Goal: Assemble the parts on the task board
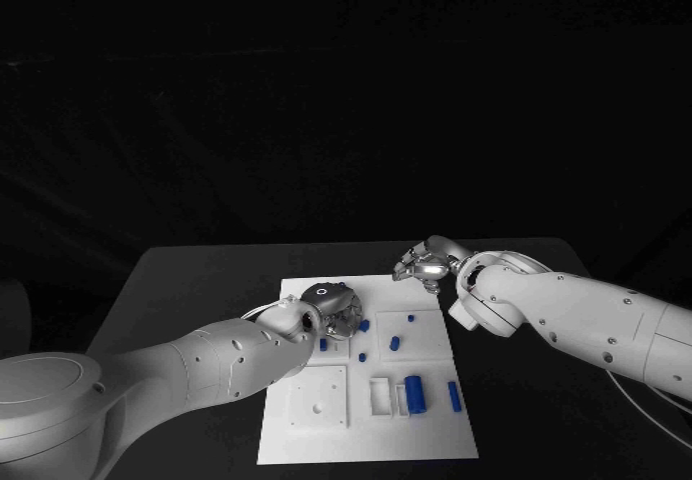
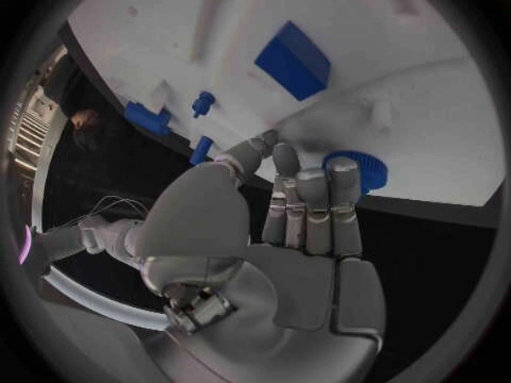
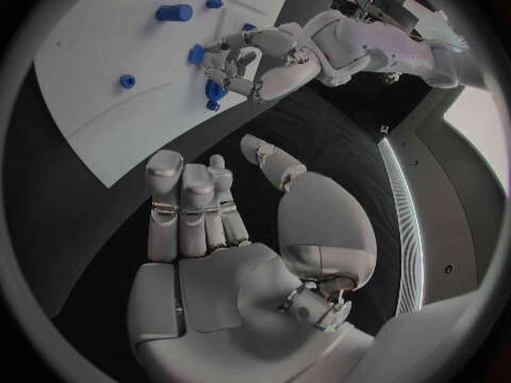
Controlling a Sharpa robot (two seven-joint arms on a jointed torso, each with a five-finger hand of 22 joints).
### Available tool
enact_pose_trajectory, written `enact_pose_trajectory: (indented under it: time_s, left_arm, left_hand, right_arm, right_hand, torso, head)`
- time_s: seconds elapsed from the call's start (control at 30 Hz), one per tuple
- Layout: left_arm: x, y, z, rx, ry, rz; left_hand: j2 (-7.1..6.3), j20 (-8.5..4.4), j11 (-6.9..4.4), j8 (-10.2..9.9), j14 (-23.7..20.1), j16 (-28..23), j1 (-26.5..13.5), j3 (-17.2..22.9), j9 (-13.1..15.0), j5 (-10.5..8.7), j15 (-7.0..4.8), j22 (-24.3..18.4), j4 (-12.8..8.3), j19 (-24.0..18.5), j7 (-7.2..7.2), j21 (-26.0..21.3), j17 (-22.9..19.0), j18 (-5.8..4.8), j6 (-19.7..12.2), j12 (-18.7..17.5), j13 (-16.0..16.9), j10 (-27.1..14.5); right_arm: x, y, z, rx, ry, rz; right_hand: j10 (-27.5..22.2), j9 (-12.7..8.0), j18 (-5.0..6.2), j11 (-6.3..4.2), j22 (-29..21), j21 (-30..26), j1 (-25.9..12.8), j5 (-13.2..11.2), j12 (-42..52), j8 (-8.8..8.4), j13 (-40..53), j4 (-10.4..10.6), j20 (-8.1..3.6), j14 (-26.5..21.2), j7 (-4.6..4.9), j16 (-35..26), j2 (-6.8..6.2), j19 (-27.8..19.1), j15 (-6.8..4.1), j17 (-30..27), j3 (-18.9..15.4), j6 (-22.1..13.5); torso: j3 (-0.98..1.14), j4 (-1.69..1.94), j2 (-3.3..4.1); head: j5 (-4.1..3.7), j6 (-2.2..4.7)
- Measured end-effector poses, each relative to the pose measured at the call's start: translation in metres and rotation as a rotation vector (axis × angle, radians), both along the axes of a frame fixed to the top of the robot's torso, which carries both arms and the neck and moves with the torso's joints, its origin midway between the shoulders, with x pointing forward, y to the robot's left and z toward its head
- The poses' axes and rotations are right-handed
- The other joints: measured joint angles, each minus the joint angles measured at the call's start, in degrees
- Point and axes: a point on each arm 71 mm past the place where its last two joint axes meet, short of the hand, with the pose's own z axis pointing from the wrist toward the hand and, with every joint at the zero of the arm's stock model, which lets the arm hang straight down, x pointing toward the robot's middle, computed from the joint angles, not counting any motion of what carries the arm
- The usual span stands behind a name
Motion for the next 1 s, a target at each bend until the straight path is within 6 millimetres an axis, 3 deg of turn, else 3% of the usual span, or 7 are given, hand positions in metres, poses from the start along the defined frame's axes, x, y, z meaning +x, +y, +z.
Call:
enact_pose_trajectory:
  time_s: [0.23, 0.3, 0.43, 0.63, 0.83, 0.9, 1.0]
  left_arm:
    - [-0.0021, 0.001, -0.0001, -0.015, 0.003, 0.003]
    - [-0.003, 0.0003, -0.0005, -0.018, 0.005, 0.001]
    - [-0.0042, -0.0005, -0.0008, -0.023, 0.009, -0.001]
    - [-0.0047, -0.0005, -0.001, -0.027, 0.012, -0.001]
    - [-0.0046, -0.0037, -0.0005, -0.032, 0.017, -0.01]
    - [-0.0036, -0.0035, -0.0005, -0.029, 0.02, -0.011]
    - [-0.0029, -0.0036, -0.0012, -0.026, 0.027, -0.015]
  left_hand:
    - [-4.83, 0.28, 2.09, -4.05, -1.54, -1.18, -1.43, -0.84, -2.05, -2.76, 1.98, 0.0, 0.04, -0.99, 1.25, -1.1, -0.58, -0.81, -6.33, -0.61, 0.38, -2.59]
    - [-5.43, 0.58, 2.43, -4.94, -1.89, -1.27, -1.89, -1.38, -2.32, -2.77, 2.32, 0.0, -0.08, -1.29, 1.4, -1.39, -0.58, -0.63, -7.77, -0.62, 0.47, -3.06]
    - [-5.43, 0.4, 3.24, -7.11, -2.36, -1.27, -1.89, -2.39, -3.13, -2.77, 3.2, 0.0, -0.62, -1.68, 2.58, -1.77, -0.65, -0.36, -12.57, -0.62, 0.83, -3.91]
    - [-5.5, 0.6, 3.73, -7.27, -2.56, -1.27, -1.8, -2.47, -3.16, -2.76, 3.4, -0.01, -0.7, -1.91, 2.98, -1.77, -0.65, -0.38, -13.14, -0.62, 1.23, -4.4]
    - [-5.48, 0.69, 2.63, -5.84, -2.48, -1.27, -0.29, -1.48, -2.23, -2.42, 3.22, -0.01, 0.17, -2.0, 2.94, -1.77, -0.55, -0.38, -13.09, -0.2, 1.67, -5.01]
    - [-4.63, 0.69, 1.54, -4.72, -2.32, -1.27, 0.76, -0.28, -1.68, -2.44, 2.28, -0.01, 0.4, -2.0, 2.02, -1.77, -0.54, -0.29, -11.44, -0.2, 1.79, -4.9]
    - [-3.21, 0.69, 1.33, -3.48, -2.75, -1.27, 1.43, 0.99, -1.14, -2.25, 1.71, 0.0, 0.81, -2.0, 1.36, -1.77, -0.54, 0.43, -9.17, -0.2, 1.93, -5.1]
  right_arm:
    - [0.0001, -0.0005, 0.0, 0.0, 0.0, -0.001]
    - [0.0001, -0.0006, 0.0, 0.0, 0.0, -0.001]
    - [0.0002, -0.001, 0.0, -0.001, 0.0, -0.002]
    - [0.0002, -0.0011, -0.0001, -0.001, 0.0, -0.002]
    - [0.0002, -0.0005, -0.0001, -0.001, 0.0, -0.001]
    - [0.0002, -0.0004, -0.0001, 0.0, 0.0, -0.001]
    - [0.0003, -0.0005, -0.0001, -0.001, 0.0, -0.001]
  right_hand:
    - [0.0, 0.01, 0.0, 0.0, 0.0, 0.0, 0.0, 0.0, -0.01, 0.0, 0.0, 0.0, 0.01, 0.0, -0.01, 0.0, 0.0, 0.0, 0.0, 0.05, 0.0, 0.0]
    - [0.0, 0.01, 0.0, 0.0, 0.0, 0.0, 0.0, 0.0, -0.01, 0.0, 0.0, 0.0, 0.01, 0.0, -0.01, 0.0, 0.0, 0.0, 0.01, 0.05, 0.0, 0.0]
    - [0.0, 0.01, 0.0, 0.0, 0.0, 0.0, 0.0, 0.0, -0.01, 0.0, 0.0, 0.0, 0.01, -0.01, -0.01, 0.0, 0.0, 0.0, 0.01, 0.05, 0.0, 0.0]
    - [0.0, 0.01, 0.0, 0.0, 0.0, 0.0, 0.0, 0.0, -0.03, 0.0, 0.01, 0.0, 0.02, -0.01, -0.02, 0.0, 0.0, -0.01, 0.01, 0.05, 0.0, -0.01]
    - [0.0, 0.0, 0.0, 0.0, 0.0, -0.01, 0.0, 0.0, -0.04, 0.0, 0.01, 0.0, -0.03, -0.01, -0.03, 0.0, 0.0, 0.05, 0.01, 0.04, 0.0, -0.01]
    - [0.0, 0.0, 0.0, 0.0, 0.0, -0.01, 0.0, 0.0, -0.05, 0.0, 0.01, 0.0, -0.11, -0.01, -0.03, 0.0, 0.0, 0.11, 0.01, 0.04, 0.0, -0.01]
    - [0.0, 0.0, 0.0, 0.0, 0.0, -0.01, 0.0, 0.0, -0.05, 0.0, 0.01, 0.0, -0.22, -0.01, -0.11, 0.0, 0.0, -0.01, 0.01, 0.04, 0.0, -0.09]
  torso:
    - [-0.02, 0.06, -0.01]
    - [-0.01, 0.05, -0.02]
    - [-0.01, 0.05, -0.03]
    - [0.03, 0.03, -0.03]
    - [0.03, 0.0, -0.01]
    - [0.04, -0.01, -0.01]
    - [0.05, -0.04, 0.0]
  head:
    - [-0.1, 0.05]
    - [-0.1, 0.06]
    - [-0.1, 0.11]
    - [-0.14, 0.16]
    - [-0.18, 0.13]
    - [-0.18, 0.12]
    - [-0.19, 0.16]
